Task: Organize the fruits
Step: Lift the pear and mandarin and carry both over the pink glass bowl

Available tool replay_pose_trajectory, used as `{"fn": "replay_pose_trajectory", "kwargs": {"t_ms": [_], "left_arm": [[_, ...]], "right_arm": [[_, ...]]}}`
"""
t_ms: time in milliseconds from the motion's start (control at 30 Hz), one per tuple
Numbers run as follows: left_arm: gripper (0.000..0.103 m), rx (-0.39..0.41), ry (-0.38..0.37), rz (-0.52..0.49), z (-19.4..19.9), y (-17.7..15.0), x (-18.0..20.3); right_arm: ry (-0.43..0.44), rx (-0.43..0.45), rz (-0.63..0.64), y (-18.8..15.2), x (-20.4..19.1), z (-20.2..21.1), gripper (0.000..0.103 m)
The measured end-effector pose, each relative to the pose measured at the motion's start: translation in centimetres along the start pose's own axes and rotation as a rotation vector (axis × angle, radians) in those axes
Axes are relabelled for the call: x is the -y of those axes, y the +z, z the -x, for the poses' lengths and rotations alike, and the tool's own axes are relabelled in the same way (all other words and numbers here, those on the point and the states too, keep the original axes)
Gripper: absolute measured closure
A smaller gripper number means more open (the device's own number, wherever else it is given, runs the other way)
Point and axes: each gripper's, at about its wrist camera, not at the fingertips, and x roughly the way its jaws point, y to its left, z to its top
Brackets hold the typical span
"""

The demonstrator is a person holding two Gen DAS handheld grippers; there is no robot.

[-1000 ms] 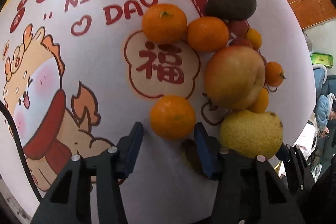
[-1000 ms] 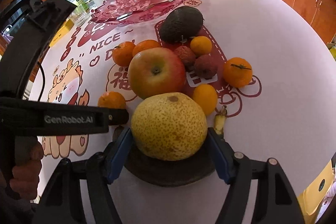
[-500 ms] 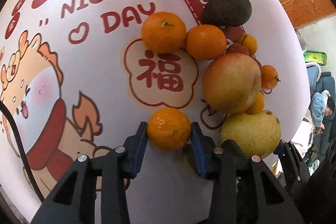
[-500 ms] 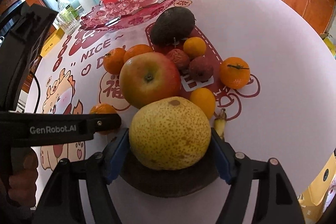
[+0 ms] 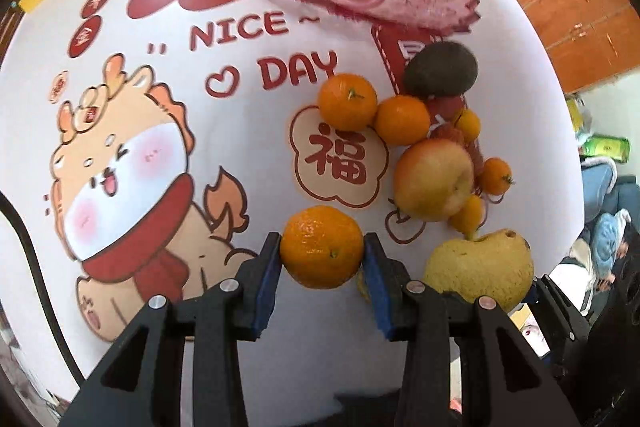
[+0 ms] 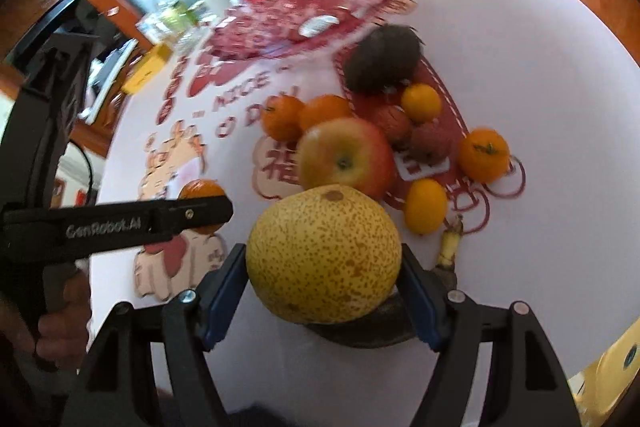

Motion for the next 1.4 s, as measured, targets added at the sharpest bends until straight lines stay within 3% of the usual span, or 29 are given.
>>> {"fn": "replay_pose_trajectory", "kwargs": {"t_ms": [300, 767, 1133, 1400], "left_arm": [[0.064, 0.089, 0.025, 0.042, 7.7, 1.6, 1.3], [0.064, 0.256, 0.057, 0.053, 13.9, 6.1, 2.6], [0.064, 0.306, 0.021, 0.168, 13.4, 10.7, 1.1], [0.064, 0.348, -0.033, 0.164, 9.5, 14.6, 0.7]], "right_arm": [[0.044, 0.051, 0.159, 4.5, -0.6, 4.6, 0.031], [0.092, 0.198, 0.269, 14.3, -0.7, 8.2, 0.031], [0.124, 0.247, 0.266, 20.3, -0.8, 7.1, 0.030], [0.122, 0.163, 0.237, 22.9, 0.2, 2.0, 0.030]]}}
